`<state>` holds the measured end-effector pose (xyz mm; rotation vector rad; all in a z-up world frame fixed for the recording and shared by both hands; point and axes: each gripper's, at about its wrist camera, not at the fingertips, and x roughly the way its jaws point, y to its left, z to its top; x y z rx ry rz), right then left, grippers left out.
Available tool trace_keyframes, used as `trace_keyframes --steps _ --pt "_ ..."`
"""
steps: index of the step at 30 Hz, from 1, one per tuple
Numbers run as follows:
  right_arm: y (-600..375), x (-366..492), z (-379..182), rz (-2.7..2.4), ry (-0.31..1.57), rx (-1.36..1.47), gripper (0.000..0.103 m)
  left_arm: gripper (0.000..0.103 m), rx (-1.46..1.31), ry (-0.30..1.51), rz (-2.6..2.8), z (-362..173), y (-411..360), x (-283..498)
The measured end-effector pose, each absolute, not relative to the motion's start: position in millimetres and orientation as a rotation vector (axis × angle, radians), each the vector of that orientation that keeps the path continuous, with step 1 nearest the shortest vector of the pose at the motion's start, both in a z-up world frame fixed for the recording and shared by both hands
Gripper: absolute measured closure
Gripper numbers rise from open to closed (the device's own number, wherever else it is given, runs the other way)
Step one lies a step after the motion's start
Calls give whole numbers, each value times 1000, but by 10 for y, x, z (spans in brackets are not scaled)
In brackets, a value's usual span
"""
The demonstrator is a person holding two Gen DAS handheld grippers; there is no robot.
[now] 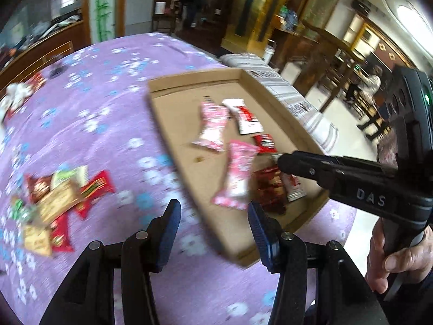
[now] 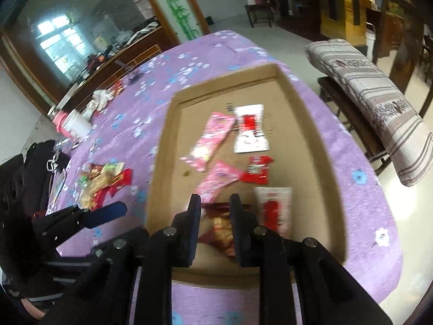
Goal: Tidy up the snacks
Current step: 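Open the left tool and right tool to drop both snacks in the tray, then move both tools back over the snack pile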
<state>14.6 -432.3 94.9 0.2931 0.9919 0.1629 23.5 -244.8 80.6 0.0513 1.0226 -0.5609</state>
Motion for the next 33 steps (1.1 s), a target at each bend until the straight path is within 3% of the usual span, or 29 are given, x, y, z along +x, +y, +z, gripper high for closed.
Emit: trace_keyframes --steps 20,24,33 --pt "-2268 395 830 604 1156 63 65 49 -227 1060 -160 491 -97 -181" --pt "-1660 540 806 709 1152 -58 60 49 -218 1063 -123 467 165 -311" --pt "-1049 1026 502 757 1167 -257 59 49 -187 1051 -92 484 593 -463"
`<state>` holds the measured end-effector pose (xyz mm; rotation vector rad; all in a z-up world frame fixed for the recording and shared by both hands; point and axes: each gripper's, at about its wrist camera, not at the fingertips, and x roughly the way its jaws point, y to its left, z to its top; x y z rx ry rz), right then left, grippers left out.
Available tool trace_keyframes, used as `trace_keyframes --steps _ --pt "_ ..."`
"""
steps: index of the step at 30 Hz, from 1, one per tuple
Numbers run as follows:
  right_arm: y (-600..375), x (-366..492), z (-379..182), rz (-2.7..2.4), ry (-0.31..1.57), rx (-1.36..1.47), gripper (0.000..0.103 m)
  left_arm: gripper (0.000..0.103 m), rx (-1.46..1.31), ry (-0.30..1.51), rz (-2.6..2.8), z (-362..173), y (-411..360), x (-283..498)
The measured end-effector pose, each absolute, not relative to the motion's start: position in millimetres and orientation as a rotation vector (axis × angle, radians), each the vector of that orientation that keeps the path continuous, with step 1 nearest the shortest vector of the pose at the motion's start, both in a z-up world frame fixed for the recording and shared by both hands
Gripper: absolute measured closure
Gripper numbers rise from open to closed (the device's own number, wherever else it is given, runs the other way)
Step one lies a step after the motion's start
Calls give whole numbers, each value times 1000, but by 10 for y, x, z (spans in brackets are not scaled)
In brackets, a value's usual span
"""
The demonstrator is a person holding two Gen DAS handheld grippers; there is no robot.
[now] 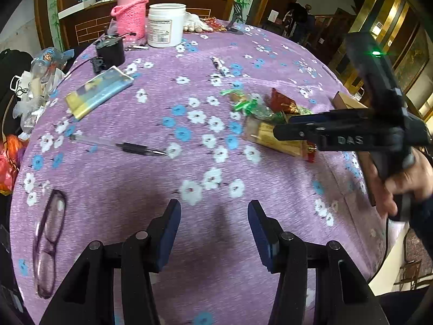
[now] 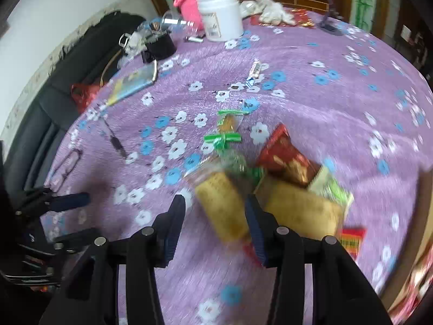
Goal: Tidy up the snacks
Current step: 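Move both tools back over the snack pile, then grasp a yellow cake packet with the right tool while the left tool grasps a green-wrapped clear candy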
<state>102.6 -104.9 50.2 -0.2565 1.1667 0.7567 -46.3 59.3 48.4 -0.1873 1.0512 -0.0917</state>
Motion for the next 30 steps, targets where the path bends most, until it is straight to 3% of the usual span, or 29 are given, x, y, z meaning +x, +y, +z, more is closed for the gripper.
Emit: trace_keyframes --steps 3,6,7,9,18,30 --pt "-942 1083 406 764 1177 -325 51 49 -195 1051 -89 485 668 -430" --pt "-903 1033 361 767 1182 -360 51 49 -199 1050 -90 488 723 -361" --pt "-899 982 354 767 1177 -370 52 49 -200 1048 -92 496 726 -334" --pt "-867 826 344 783 1161 -429 71 49 -207 1045 -98 509 736 -258" --pt "-1203 140 384 796 1217 -298 71 49 -167 1054 -200 559 429 213" --pt "-2234 -66 396 551 1250 -25 71 49 50 1041 -362 358 -303 1110"
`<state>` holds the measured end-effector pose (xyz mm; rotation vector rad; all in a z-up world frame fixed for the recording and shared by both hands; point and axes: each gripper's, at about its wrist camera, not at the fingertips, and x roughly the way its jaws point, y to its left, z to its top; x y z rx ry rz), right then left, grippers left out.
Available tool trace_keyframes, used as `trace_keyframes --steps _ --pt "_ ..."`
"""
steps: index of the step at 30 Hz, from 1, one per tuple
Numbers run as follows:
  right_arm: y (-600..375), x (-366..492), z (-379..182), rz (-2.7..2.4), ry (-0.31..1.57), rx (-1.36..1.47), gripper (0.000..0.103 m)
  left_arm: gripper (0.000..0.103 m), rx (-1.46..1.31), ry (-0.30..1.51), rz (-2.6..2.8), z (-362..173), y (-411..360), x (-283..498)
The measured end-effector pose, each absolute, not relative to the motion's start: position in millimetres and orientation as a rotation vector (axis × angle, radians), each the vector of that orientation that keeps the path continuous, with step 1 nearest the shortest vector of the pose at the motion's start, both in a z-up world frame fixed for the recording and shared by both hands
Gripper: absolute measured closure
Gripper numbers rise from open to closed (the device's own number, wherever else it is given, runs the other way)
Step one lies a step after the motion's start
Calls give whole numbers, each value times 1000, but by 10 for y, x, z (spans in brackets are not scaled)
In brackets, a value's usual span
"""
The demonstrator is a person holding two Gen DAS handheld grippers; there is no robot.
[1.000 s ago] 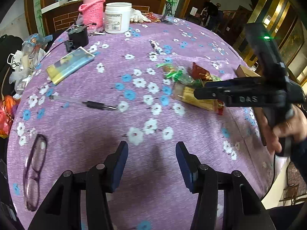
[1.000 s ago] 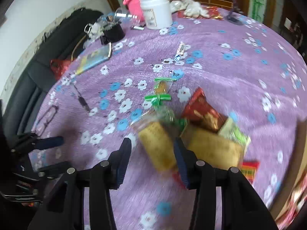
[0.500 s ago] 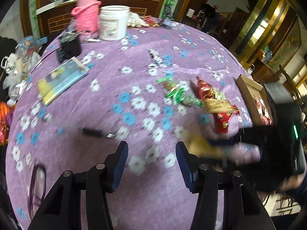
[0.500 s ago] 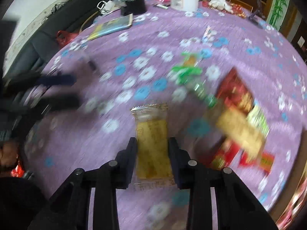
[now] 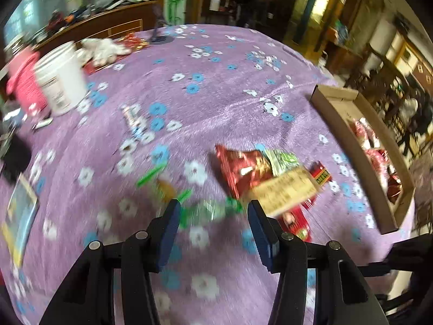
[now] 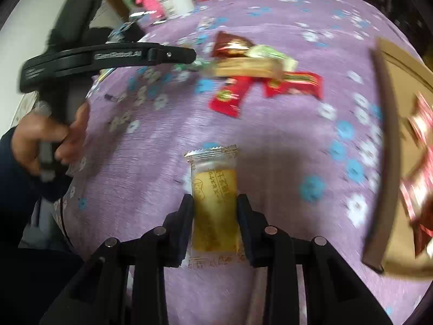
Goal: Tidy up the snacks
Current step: 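Grasp a yellow cake packet with the right tool while the left tool grasps a green-wrapped clear candy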
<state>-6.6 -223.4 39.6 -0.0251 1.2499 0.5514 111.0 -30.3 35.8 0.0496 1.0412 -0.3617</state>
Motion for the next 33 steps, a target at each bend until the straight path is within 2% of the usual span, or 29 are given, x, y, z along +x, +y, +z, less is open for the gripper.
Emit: trace_keyframes --steps 7,16,21,25,33 --pt "-2512 -142 399 487 1246 55 71 51 64 1095 -391 172 -323 1212" --pt "-2572 -66 311 479 1274 80 71 51 -3 1137 -463 194 -254 644" --pt "-2531 -39 303 479 1275 75 71 51 -13 1097 -480 359 -159 361" --pt "-2538 -57 297 475 1271 84 71 39 -5 1073 -443 422 7 388" --pt "-2537 -85 296 458 1261 87 71 39 -3 1083 -478 439 20 561"
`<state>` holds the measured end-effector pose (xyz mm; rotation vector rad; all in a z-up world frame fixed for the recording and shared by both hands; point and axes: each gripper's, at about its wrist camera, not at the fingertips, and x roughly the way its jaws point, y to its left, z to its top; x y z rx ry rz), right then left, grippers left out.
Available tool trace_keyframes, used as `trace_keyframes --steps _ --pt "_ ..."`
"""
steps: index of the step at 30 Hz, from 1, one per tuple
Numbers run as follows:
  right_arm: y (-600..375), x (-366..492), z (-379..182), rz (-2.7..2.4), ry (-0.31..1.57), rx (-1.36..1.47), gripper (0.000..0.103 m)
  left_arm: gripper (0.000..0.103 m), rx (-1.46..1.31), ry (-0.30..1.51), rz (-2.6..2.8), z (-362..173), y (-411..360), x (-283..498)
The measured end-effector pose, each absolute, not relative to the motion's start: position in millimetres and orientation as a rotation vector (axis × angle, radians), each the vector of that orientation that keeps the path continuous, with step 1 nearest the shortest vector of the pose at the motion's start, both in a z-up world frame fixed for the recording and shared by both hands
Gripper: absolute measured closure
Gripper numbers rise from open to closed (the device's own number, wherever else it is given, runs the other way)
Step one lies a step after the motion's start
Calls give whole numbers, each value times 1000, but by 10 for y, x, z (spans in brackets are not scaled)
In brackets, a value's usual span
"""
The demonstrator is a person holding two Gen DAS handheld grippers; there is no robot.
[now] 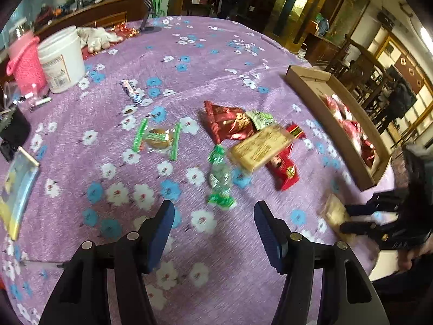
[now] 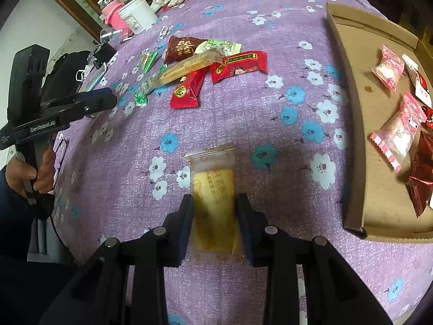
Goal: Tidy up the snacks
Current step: 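Grasp a yellow cake packet with the right tool while the left tool grasps a green-wrapped clear candy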
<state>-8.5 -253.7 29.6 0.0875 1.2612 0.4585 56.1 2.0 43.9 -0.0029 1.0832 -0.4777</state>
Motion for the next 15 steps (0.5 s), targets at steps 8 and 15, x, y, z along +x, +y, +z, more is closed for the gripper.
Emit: trace_keyframes --steps 8,15 --pt "-2523 -102 309 436 1260 75 71 62 74 1133 -435 213 -367 846" --pt "-2500 -123 316 428 1249 53 73 80 45 1092 -388 188 -385 770"
